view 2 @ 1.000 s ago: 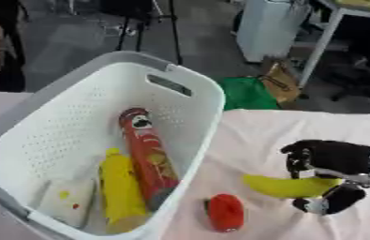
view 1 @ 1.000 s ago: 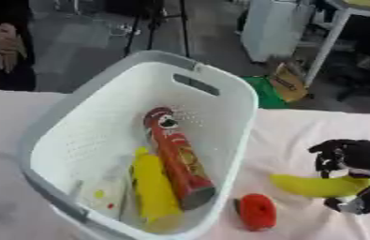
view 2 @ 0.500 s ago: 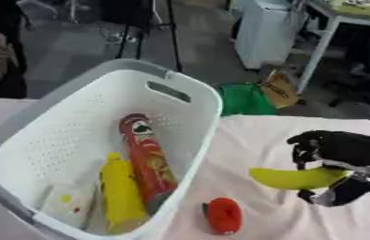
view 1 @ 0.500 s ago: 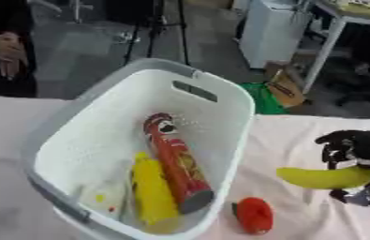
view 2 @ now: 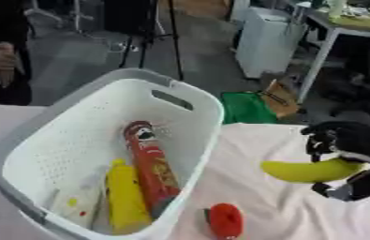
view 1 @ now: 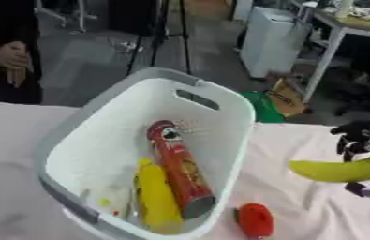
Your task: Pick up objects on the table and place them in the box.
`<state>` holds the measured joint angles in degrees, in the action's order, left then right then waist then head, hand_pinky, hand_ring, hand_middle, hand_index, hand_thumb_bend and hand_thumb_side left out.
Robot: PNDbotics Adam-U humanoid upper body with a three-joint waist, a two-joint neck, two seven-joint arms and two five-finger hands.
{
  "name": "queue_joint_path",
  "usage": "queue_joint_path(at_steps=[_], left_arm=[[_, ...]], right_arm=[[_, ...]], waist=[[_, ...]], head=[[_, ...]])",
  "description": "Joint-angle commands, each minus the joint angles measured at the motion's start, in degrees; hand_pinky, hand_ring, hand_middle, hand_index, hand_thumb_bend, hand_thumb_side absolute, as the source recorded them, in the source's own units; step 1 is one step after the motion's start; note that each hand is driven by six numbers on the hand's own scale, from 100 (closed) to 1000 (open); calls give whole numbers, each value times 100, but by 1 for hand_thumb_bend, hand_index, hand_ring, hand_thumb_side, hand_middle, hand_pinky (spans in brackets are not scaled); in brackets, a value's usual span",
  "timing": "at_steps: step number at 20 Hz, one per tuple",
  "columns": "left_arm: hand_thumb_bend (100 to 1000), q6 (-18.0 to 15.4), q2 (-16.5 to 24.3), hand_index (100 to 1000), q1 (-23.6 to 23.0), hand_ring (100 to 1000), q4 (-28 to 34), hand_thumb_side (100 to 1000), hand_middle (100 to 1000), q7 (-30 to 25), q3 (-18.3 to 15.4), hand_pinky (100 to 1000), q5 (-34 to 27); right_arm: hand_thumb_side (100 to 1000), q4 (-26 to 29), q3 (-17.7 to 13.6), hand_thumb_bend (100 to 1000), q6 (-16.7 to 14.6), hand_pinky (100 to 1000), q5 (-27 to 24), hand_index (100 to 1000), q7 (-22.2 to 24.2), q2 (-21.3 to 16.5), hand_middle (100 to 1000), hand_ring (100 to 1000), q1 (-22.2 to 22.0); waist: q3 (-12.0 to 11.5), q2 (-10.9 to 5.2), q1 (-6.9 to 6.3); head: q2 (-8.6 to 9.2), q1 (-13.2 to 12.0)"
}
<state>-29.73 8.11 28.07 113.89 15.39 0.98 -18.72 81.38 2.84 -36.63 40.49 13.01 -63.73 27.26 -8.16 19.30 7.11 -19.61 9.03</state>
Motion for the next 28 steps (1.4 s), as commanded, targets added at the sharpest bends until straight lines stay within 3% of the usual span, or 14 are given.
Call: queue_joint_path(at_steps=[1, 11, 19, 28], left_arm=[[100, -5, 74, 627, 19, 444, 70, 895, 551, -25, -27, 562, 37], [100, -25, 39, 626, 3, 444, 70, 894, 549, -71, -8, 557, 42], [100, -31, 25, 626, 62, 444, 70, 895, 549, -124, 18, 555, 29], [100, -52, 7, 626, 140, 444, 70, 895, 548, -174, 47, 554, 6]], right_arm=[[559, 131, -145, 101, 25, 940, -154, 477, -35, -356, 677, 963, 124], [558, 232, -253, 100, 62, 950, -862, 466, 1, -395, 660, 959, 582], [562, 232, -216, 100, 81, 950, -1144, 457, 86, -291, 647, 956, 1135], [563, 140, -262, 100, 105, 954, -1559, 449, 192, -122, 636, 953, 1545]], waist=[[14, -177, 2], [-121, -287, 106], [-416, -316, 213], [-705, -289, 354]], head=[[1, -23], [13, -2], [0, 122], [102, 185]])
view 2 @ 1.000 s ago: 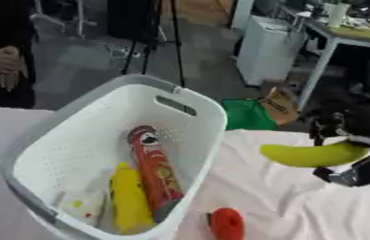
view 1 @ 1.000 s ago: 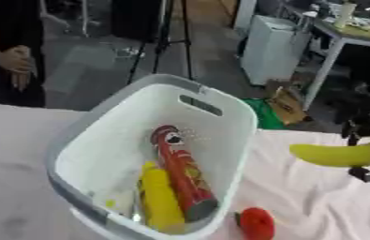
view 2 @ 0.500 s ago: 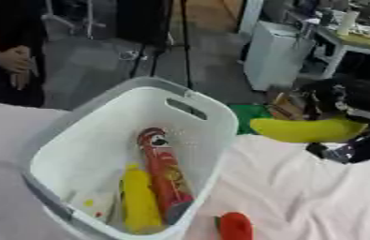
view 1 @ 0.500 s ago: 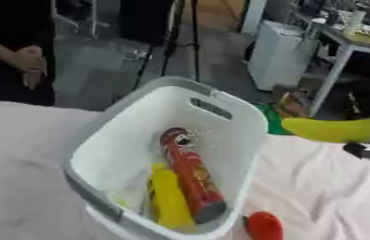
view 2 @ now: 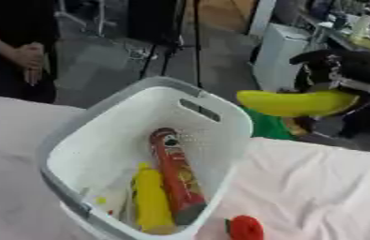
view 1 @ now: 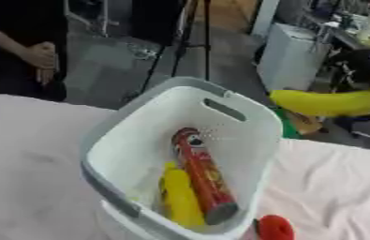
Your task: Pick up objects on the table and place them in the box.
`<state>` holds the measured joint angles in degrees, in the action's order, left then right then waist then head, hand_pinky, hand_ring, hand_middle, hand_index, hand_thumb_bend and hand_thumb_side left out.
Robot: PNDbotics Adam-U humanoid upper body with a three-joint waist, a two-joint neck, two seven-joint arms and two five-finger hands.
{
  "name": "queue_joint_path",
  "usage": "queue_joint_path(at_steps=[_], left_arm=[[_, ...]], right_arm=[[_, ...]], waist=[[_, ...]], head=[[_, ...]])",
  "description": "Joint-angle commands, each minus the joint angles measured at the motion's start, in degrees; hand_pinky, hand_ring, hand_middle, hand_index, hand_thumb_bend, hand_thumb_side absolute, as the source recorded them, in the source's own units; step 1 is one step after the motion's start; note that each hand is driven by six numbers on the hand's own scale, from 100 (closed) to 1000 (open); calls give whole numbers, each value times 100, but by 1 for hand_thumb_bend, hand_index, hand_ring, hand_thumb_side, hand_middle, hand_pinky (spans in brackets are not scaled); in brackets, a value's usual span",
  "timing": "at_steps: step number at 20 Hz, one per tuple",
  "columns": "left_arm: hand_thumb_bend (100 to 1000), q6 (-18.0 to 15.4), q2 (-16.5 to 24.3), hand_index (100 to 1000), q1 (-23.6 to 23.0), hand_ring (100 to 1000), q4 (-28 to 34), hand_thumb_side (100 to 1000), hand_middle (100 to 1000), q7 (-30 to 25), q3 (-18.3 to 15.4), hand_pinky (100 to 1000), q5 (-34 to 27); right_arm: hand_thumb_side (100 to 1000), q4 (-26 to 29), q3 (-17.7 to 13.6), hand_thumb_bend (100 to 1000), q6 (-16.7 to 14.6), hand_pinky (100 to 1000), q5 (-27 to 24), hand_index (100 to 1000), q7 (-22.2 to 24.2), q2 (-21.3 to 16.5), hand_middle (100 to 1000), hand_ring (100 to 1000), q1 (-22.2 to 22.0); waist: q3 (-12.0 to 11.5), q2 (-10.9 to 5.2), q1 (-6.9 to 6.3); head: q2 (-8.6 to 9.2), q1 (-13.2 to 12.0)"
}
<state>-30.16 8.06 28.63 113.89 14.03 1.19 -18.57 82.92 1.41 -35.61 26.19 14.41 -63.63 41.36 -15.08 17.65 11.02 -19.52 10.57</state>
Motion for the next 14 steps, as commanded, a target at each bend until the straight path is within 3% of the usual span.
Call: queue_joint_path(at_steps=[1, 14], left_arm=[[100, -8, 9, 626, 88, 444, 70, 895, 548, -43, 28, 554, -13], [100, -46, -10, 627, 245, 444, 70, 895, 549, -128, 71, 554, -51]], right_arm=[[563, -28, -115, 100, 7, 954, -150, 449, 78, -115, 636, 953, 173], [579, -154, 34, 100, -7, 960, -308, 441, 357, 335, 621, 950, 698]], waist=[[-31, -124, -29], [-595, -50, 189]], head=[[96, 35], [161, 597]])
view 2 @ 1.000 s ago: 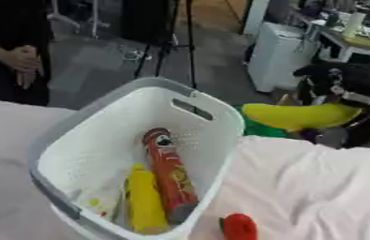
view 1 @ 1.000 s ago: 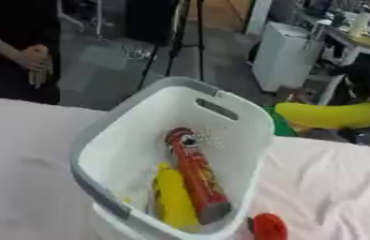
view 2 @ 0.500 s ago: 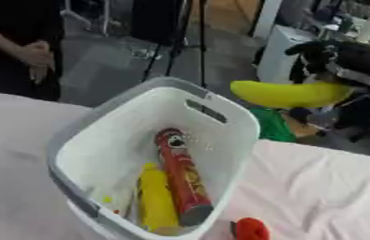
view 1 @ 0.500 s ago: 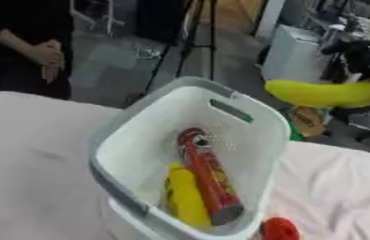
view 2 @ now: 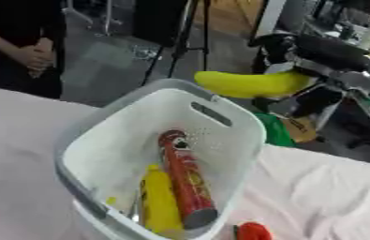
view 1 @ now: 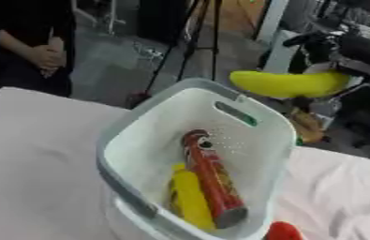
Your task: Pick up objects on the table and place them in the box.
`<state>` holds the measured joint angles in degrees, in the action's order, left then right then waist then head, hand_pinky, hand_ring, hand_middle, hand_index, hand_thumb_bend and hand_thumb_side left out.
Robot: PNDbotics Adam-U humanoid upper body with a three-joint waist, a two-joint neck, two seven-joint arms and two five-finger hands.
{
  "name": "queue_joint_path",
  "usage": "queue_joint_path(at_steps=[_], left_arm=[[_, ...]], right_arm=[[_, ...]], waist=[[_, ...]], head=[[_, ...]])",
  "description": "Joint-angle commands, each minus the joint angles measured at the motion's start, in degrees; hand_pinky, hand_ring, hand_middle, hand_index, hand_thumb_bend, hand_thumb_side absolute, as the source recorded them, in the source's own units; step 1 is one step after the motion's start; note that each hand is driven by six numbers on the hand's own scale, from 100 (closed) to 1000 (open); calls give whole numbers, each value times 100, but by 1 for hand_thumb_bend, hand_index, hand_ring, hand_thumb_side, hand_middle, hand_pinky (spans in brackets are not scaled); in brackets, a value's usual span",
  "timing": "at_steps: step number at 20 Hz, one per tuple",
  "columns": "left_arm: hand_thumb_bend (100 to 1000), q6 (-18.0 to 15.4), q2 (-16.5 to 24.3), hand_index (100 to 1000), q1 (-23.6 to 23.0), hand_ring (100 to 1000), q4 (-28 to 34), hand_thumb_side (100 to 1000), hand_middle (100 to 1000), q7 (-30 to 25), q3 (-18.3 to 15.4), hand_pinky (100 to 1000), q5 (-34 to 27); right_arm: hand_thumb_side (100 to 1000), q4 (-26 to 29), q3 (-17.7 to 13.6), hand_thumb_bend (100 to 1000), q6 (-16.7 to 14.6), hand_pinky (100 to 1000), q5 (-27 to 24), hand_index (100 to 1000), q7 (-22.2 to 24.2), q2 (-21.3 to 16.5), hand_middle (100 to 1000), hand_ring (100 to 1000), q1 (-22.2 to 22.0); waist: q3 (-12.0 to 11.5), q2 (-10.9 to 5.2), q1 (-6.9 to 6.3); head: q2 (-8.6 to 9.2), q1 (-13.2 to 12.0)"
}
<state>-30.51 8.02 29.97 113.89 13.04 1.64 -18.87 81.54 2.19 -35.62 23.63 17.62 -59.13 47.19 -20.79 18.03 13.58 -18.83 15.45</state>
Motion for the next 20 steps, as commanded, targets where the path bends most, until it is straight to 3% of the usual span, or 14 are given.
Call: queue_joint_path(at_steps=[1, 10, 15, 16, 19, 20], left_arm=[[100, -16, -14, 627, 123, 444, 70, 895, 549, -25, 22, 554, -25], [100, -28, -66, 627, 153, 444, 70, 896, 550, 13, 17, 557, -37], [100, -29, -93, 627, 202, 445, 70, 896, 550, 12, 23, 557, -35], [100, -28, -95, 627, 206, 445, 70, 895, 550, 13, 23, 557, -34], [100, -29, -115, 627, 228, 445, 70, 895, 550, 7, 29, 556, -30], [100, -29, -121, 626, 232, 444, 70, 895, 550, 6, 30, 556, -29]], right_arm=[[579, -17, -15, 100, -13, 960, -37, 441, 56, -76, 621, 950, 149], [597, -58, 150, 100, -67, 962, 133, 435, 114, 132, 613, 948, 292], [609, -197, 348, 100, -15, 963, 306, 449, 122, 498, 617, 950, 561], [757, -229, 370, 100, -9, 965, 354, 596, 103, 542, 671, 961, 587], [803, -318, 441, 102, 4, 966, 457, 643, 26, 674, 699, 965, 653], [842, -336, 457, 122, 3, 972, 481, 701, 3, 698, 729, 972, 668]], waist=[[-72, -73, -66], [-272, 8, -63], [-382, 56, -63], [-389, 59, -63], [-416, 68, -63], [-423, 70, -63]], head=[[102, 154], [167, 317], [226, 558], [235, 572], [264, 625], [264, 643]])
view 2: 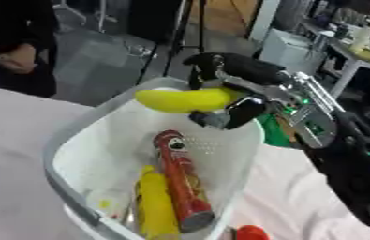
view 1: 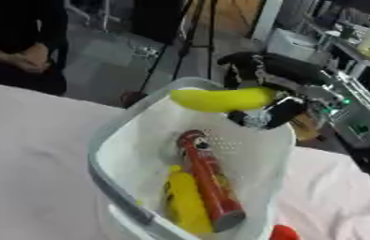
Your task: Pick up objects on the table and place them in the box.
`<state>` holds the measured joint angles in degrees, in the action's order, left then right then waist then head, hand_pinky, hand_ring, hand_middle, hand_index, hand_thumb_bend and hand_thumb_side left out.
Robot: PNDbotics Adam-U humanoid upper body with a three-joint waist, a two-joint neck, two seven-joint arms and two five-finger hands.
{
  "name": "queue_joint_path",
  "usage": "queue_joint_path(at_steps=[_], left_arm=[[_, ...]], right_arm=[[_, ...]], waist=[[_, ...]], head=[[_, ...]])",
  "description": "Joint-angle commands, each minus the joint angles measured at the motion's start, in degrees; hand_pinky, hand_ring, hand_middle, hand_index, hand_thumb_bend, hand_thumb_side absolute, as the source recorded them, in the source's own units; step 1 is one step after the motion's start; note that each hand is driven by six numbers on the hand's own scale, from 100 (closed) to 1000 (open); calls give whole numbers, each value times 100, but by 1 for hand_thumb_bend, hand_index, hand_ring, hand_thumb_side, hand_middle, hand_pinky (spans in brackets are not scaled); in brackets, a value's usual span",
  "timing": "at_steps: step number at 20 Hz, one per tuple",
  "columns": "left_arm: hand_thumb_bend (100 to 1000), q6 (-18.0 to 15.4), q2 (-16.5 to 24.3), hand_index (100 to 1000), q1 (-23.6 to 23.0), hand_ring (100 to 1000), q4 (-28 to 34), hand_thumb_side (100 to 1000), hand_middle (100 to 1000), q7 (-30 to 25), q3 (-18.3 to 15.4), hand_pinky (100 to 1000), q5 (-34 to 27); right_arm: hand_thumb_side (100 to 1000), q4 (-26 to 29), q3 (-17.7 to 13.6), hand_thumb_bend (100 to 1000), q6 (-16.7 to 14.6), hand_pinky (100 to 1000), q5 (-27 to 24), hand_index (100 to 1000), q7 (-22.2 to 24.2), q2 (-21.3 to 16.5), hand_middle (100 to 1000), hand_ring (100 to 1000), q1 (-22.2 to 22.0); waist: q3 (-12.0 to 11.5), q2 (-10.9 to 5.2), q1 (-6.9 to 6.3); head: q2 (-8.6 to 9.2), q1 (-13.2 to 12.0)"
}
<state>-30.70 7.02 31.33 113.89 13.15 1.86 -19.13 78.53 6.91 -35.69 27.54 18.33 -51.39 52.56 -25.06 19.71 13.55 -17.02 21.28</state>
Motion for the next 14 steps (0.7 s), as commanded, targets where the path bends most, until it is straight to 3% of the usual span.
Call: queue_joint_path(at_steps=[1, 7, 8, 10, 11, 14], left_arm=[[100, -14, -35, 626, 103, 444, 70, 895, 550, -6, 9, 555, -5], [100, -28, -59, 626, 107, 444, 70, 896, 550, -7, 9, 555, -5], [100, -29, -58, 626, 106, 445, 70, 895, 550, -4, 7, 555, -5], [100, -30, -60, 626, 103, 445, 70, 895, 550, 3, 5, 555, -1], [100, -29, -63, 626, 99, 444, 70, 895, 549, 7, 2, 555, 3], [100, -37, -66, 626, 90, 444, 70, 895, 549, 16, -2, 555, 8]], right_arm=[[860, -54, 9, 137, 18, 978, 121, 756, -93, -28, 753, 981, 159], [898, -164, 144, 192, 55, 1000, 408, 922, -144, 189, 855, 1000, 299], [920, -176, 151, 200, 61, 1000, 441, 1000, -154, 206, 917, 1000, 311], [920, -191, 164, 200, 90, 1000, 489, 1000, -187, 236, 917, 1000, 332], [938, -200, 172, 203, 109, 1000, 515, 1000, -204, 252, 984, 1000, 342], [942, -194, 212, 202, 147, 1000, 581, 1000, -264, 292, 993, 1000, 364]], waist=[[-13, -95, -60], [-19, -82, -60], [-16, -80, -60], [-12, -77, -60], [-18, -79, -60], [-26, -81, -60]], head=[[76, 107], [74, 223], [77, 230], [89, 254], [90, 269], [88, 299]])
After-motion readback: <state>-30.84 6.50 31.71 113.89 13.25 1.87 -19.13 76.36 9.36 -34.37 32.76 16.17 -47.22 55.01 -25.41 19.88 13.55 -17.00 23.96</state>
